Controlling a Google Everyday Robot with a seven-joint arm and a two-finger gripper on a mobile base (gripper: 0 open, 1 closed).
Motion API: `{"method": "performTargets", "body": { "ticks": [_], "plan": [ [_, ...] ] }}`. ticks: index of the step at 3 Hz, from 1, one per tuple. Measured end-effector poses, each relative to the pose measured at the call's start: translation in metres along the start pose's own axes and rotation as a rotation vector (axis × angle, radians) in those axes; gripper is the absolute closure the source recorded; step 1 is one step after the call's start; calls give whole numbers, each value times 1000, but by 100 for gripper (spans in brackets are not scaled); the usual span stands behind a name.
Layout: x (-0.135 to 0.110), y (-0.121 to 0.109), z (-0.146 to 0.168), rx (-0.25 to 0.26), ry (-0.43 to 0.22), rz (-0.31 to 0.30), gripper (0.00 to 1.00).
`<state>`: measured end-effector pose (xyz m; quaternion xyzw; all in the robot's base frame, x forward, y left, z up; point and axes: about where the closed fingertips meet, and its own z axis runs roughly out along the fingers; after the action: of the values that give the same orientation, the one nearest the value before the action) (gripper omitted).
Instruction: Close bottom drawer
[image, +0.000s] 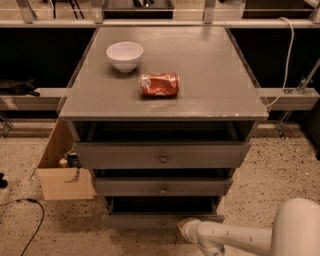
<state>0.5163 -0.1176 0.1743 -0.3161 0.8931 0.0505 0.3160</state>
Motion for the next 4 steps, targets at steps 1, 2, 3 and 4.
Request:
{"method": "performTargets", "body": {
  "ticks": [1, 2, 3, 4],
  "plan": [
    [-7, -4, 5, 18, 1, -11, 100],
    [-24, -16, 16, 60, -1, -39, 100],
    [-24, -16, 16, 60, -1, -39, 100],
    [-29, -42, 33, 114, 13, -3, 100]
  ]
}}
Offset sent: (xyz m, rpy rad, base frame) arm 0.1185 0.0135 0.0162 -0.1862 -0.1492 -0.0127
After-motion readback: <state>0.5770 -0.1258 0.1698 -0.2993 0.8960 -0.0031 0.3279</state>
